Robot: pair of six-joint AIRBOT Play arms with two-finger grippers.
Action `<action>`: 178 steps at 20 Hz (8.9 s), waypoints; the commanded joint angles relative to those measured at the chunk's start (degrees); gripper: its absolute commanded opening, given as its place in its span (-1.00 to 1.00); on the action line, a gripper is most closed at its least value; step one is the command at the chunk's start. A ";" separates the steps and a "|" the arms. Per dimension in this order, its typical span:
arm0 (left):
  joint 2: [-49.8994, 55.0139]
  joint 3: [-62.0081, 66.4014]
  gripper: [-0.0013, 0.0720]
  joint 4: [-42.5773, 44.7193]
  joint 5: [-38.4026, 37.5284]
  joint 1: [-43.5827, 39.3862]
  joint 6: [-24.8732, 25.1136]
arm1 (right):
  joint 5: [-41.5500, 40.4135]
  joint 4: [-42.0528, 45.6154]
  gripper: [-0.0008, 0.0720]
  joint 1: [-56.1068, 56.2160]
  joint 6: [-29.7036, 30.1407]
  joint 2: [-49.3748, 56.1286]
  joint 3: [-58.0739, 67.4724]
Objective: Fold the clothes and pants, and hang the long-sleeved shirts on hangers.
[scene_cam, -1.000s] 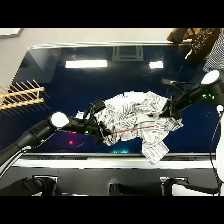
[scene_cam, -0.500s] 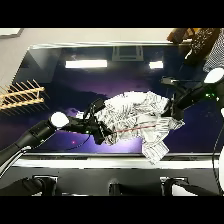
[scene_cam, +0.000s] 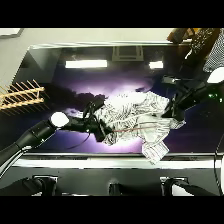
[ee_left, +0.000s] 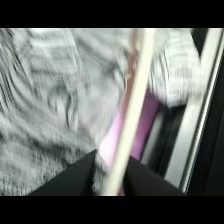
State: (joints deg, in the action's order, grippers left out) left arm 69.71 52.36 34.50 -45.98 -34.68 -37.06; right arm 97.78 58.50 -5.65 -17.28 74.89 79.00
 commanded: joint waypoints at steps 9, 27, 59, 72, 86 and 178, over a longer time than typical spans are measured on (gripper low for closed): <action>-4.31 -0.17 0.62 2.73 -0.66 14.03 -20.20 | -6.40 5.51 -0.89 -0.22 -8.07 -9.75 0.04; 4.90 -3.06 0.68 25.68 36.63 -22.88 -58.73 | -12.61 6.21 -0.88 -0.22 -20.09 -12.63 0.04; 18.16 10.51 -0.88 24.17 27.80 -11.04 -63.80 | -11.39 6.67 -0.88 -0.22 -26.38 -17.42 0.04; 17.84 20.52 -0.88 24.24 14.32 2.29 -52.81 | -4.42 10.40 -0.89 -0.22 -29.22 -20.63 0.04; 17.88 23.28 -0.88 24.24 16.81 4.72 -48.94 | -1.88 15.02 -0.89 -0.22 -26.01 -22.51 0.02; -2.32 32.87 0.69 31.76 -19.26 24.74 -9.90 | -32.26 10.14 -0.89 20.74 2.16 -6.78 6.62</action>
State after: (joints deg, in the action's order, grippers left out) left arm 67.44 85.41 68.07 -64.29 -12.03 -54.72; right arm 64.55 73.76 15.07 -22.06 66.81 85.62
